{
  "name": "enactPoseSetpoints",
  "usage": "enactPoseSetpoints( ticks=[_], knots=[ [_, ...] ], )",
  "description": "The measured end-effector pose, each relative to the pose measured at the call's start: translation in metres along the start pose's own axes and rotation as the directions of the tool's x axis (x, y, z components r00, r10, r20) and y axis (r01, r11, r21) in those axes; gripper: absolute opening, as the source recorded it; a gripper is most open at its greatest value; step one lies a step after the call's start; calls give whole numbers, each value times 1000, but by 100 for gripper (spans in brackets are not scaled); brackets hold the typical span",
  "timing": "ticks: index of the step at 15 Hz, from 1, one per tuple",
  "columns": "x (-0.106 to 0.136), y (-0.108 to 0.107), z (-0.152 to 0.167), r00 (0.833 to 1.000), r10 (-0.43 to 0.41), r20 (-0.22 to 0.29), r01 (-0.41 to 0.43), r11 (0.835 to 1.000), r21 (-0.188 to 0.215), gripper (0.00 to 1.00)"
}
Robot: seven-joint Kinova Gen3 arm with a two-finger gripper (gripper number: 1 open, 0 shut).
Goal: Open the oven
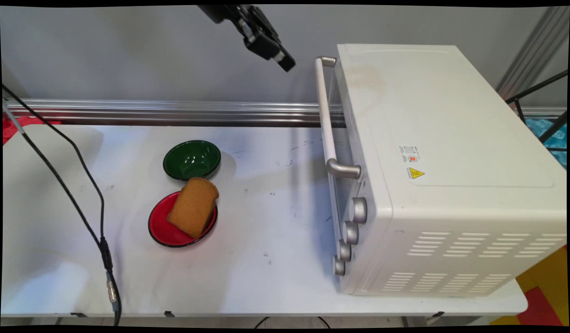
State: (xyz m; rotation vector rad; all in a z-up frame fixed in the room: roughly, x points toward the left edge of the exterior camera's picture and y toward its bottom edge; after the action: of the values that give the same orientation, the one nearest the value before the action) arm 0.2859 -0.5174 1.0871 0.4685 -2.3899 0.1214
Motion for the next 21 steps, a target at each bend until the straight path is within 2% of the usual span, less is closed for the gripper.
enactPoseSetpoints(
  ticks=[9,21],
  knots=[
    [10,-6,49,1000,-8,-15,8,1000,-4,0],
    [8,-15,107,1000,4,-13,-4,1000,-8,0]
  ],
)
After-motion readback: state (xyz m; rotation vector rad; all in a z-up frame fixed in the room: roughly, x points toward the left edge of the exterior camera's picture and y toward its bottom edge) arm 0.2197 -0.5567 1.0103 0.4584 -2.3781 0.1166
